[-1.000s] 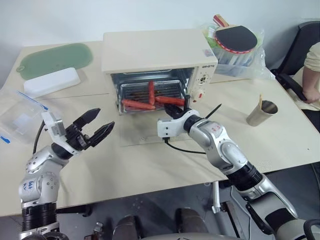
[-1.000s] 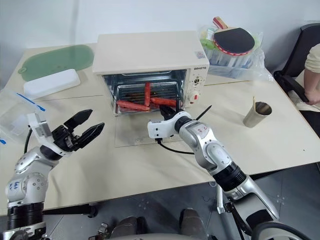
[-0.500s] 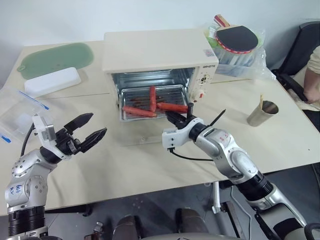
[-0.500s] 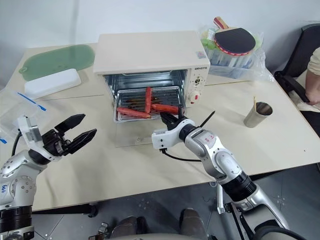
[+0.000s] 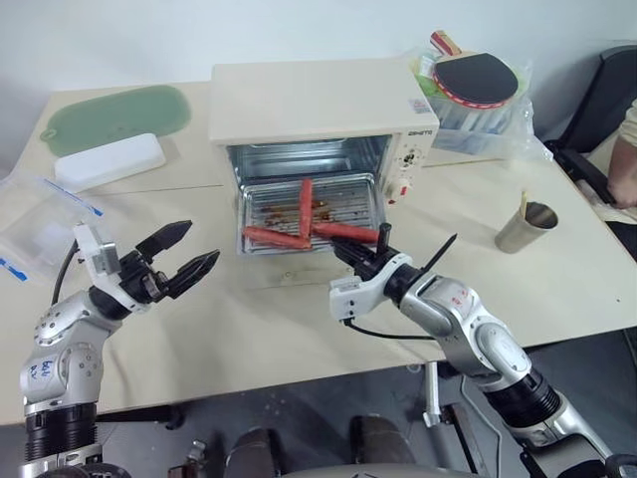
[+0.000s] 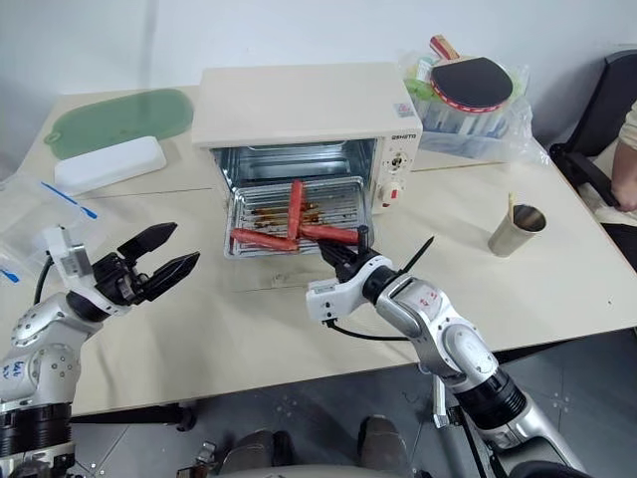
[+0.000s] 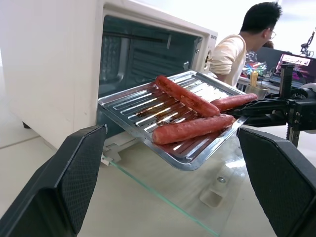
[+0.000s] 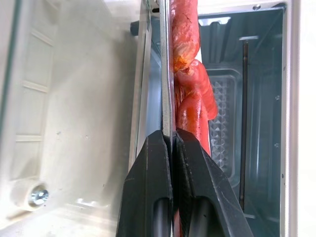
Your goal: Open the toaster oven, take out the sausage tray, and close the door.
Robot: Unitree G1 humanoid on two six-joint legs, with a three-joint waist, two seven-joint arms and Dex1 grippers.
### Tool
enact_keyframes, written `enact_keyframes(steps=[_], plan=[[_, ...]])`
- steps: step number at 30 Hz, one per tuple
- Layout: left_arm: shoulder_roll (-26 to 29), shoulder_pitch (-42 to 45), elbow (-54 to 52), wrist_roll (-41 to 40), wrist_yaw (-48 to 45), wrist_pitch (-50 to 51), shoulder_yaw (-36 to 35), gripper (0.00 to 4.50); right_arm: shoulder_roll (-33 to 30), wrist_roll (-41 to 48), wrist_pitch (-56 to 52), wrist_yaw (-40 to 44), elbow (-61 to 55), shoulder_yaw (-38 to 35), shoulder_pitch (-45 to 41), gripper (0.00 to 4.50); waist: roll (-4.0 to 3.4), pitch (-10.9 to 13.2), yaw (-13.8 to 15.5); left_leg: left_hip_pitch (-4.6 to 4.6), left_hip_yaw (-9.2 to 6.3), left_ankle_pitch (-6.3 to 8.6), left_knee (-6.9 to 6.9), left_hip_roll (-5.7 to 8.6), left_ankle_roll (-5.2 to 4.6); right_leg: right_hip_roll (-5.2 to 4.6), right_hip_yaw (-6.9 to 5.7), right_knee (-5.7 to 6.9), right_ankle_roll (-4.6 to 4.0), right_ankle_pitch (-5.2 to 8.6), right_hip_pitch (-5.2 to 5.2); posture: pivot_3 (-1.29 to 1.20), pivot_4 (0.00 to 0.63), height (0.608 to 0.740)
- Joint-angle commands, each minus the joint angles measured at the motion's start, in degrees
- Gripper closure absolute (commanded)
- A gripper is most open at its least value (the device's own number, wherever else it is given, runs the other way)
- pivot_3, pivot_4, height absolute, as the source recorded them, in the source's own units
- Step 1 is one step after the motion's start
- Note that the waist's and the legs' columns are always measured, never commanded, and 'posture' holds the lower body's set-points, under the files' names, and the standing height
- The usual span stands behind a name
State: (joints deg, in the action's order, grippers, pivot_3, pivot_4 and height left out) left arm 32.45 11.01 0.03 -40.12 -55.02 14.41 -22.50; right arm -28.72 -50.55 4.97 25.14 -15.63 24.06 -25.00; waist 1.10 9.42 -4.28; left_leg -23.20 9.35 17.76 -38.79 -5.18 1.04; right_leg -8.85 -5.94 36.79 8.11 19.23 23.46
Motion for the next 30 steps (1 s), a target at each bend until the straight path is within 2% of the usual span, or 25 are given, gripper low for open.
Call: enact_keyframes(steps=[1,5,12,17,24,27,30], plan=[[0.59,1.09,-0.48,-0.49,0.78,2.15,0.61,0.00,-0.01,1.89,1.49,-1.51,-5.30,-2.96,1.70,4.48,0.00,0.00,0.09,0.00,0.00,0.00,-0.01,0.00,0.00,0.00,0.00,0.00,0.00,0.00,0.00,0.00,0.150,0.740],[0.95,1.45,-0.78,-1.44,1.16,5.05,1.02,0.00,-0.98,3.53,3.38,-1.34,-7.70,-4.34,4.26,4.48,0.01,0.00,0.76,-0.02,0.00,0.00,-0.04,0.00,0.00,0.00,0.00,-0.01,0.00,0.00,0.00,0.00,0.150,0.740],[1.91,1.89,-3.32,-5.25,4.43,16.43,1.11,0.00,-4.22,7.42,9.91,-2.47,-11.11,-7.73,8.59,4.48,0.04,0.01,1.50,-0.01,0.00,0.01,-0.17,0.00,-0.01,0.00,0.04,-0.02,0.00,0.00,-0.07,0.00,0.150,0.740],[-0.52,5.48,-5.25,-14.85,12.54,28.28,-1.18,0.00,-7.18,12.87,19.06,-3.15,-12.38,-8.52,11.93,4.48,0.07,0.02,2.50,-0.01,-0.03,0.01,-0.22,0.00,-0.02,0.00,0.06,-0.02,-0.01,0.00,-0.09,0.00,0.150,0.740],[-0.68,7.75,-6.58,-23.99,21.19,39.32,-2.43,0.00,-7.06,12.86,21.14,-2.87,-10.52,-9.69,11.50,4.48,0.10,0.01,2.64,0.00,-0.04,0.01,-0.29,-0.02,-0.02,0.00,0.09,0.03,-0.01,0.00,-0.11,0.00,0.150,0.740],[1.45,7.38,-6.31,-30.15,25.66,50.04,-1.12,0.00,-7.48,13.32,22.27,-2.95,-9.12,-10.49,10.54,4.48,0.11,0.01,2.64,0.00,-0.04,0.01,-0.29,-0.02,-0.02,0.00,0.08,0.02,-0.01,0.00,-0.11,0.00,0.150,0.740],[1.88,7.27,-6.11,-34.32,29.42,54.74,-2.09,0.00,-7.27,13.15,22.69,-2.99,-8.25,-10.94,10.06,4.48,0.11,0.01,2.64,0.00,-0.06,0.01,-0.30,-0.02,-0.02,0.00,0.11,0.03,-0.01,0.00,-0.11,0.00,0.150,0.740]])
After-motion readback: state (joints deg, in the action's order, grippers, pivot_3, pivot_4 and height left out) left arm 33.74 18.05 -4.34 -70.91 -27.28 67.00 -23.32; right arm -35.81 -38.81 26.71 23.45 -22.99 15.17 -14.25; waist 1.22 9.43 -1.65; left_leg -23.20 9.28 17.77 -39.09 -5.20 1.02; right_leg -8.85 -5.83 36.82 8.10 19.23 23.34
